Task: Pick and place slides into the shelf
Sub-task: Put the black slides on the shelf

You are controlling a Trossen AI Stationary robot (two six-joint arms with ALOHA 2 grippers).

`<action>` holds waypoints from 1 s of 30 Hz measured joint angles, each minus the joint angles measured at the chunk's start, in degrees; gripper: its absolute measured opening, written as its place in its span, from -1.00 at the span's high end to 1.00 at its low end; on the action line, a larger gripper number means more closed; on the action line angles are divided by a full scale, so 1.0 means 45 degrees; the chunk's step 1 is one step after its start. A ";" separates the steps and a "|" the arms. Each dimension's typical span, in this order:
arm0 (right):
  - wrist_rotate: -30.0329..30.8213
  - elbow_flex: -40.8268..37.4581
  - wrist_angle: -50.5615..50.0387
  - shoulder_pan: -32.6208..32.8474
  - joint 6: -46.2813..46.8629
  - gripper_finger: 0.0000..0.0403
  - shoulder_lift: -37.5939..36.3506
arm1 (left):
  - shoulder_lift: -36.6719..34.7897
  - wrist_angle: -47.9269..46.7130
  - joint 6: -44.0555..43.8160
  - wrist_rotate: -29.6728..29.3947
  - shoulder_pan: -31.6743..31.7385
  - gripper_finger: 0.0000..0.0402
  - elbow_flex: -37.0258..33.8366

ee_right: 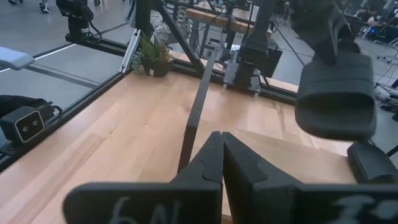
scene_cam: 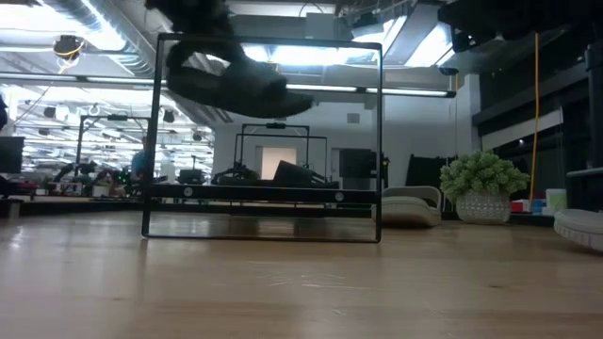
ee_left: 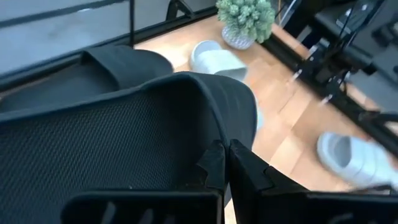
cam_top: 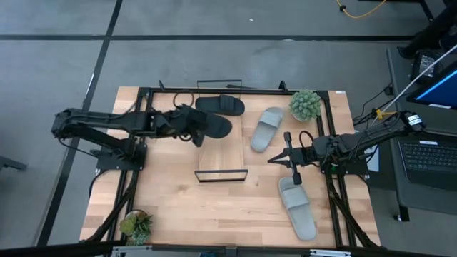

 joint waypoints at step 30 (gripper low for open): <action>0.0646 -0.0087 -0.0510 0.0019 -0.0051 0.97 0.0505 | 0.4787 0.5221 -0.3717 0.0699 0.0861 1.00 -0.0005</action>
